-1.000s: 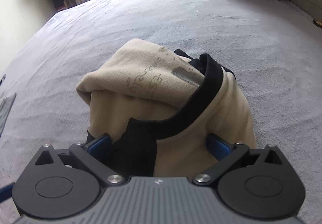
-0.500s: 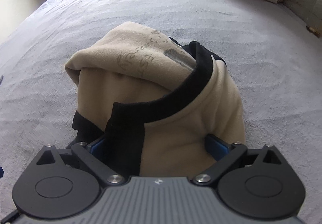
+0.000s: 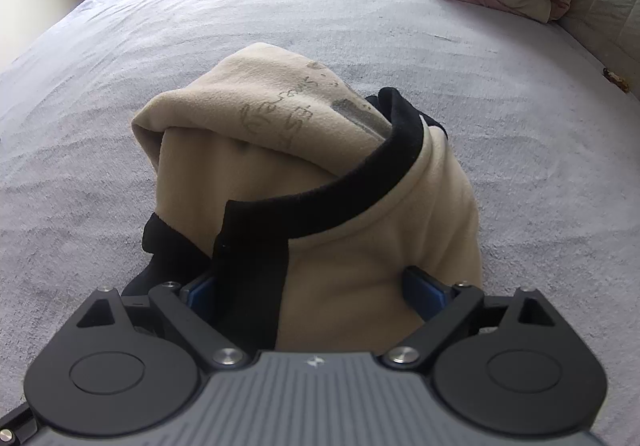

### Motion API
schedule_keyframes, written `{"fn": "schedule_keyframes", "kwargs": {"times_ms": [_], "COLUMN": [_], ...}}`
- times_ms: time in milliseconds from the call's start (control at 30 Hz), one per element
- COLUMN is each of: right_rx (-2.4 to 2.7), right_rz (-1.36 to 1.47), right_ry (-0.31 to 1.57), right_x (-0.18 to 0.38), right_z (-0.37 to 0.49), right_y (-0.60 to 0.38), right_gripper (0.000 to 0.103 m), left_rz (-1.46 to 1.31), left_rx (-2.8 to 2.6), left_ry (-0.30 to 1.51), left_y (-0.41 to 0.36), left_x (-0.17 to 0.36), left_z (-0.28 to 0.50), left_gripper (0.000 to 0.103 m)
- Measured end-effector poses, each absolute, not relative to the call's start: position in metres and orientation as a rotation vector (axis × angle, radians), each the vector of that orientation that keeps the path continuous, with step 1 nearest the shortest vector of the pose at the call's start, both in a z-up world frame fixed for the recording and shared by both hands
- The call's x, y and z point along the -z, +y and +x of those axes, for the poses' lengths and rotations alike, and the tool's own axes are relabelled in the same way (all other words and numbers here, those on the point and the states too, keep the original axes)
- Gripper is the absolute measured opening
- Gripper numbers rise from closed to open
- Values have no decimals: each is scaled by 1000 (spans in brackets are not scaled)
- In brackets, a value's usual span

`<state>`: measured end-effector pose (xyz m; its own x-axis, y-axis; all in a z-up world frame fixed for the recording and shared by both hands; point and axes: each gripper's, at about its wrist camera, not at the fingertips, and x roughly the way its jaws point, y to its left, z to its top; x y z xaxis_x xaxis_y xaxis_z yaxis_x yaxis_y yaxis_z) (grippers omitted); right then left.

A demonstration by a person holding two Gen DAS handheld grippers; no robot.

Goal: Fold clothes
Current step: 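Close the right gripper on the black collar trim of the beige garment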

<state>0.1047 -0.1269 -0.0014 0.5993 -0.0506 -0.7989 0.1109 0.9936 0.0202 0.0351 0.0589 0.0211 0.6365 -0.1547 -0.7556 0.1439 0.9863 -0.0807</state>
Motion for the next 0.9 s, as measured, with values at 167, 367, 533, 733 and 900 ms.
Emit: {"fn": "schedule_keyframes", "kwargs": {"times_ms": [167, 367, 533, 733, 900], "right_rx": [93, 94, 92, 90, 92], "right_rz": [69, 66, 60, 51, 50], "right_ry": [921, 917, 911, 907, 904], "right_x": [2, 2, 2, 1, 0], "right_z": [105, 105, 104, 103, 101], "right_y": [-127, -126, -125, -125, -124], "right_gripper": [96, 95, 92, 88, 86], "left_rz": [-11, -4, -1, 1, 4], "left_rx": [171, 172, 171, 170, 169], "left_ry": [866, 872, 876, 881, 886], "left_y": [59, 58, 58, 58, 58], "left_x": [-21, -20, -18, -17, -16], "left_z": [36, 36, 37, 38, 39], "left_gripper": [103, 103, 103, 103, 103]}}
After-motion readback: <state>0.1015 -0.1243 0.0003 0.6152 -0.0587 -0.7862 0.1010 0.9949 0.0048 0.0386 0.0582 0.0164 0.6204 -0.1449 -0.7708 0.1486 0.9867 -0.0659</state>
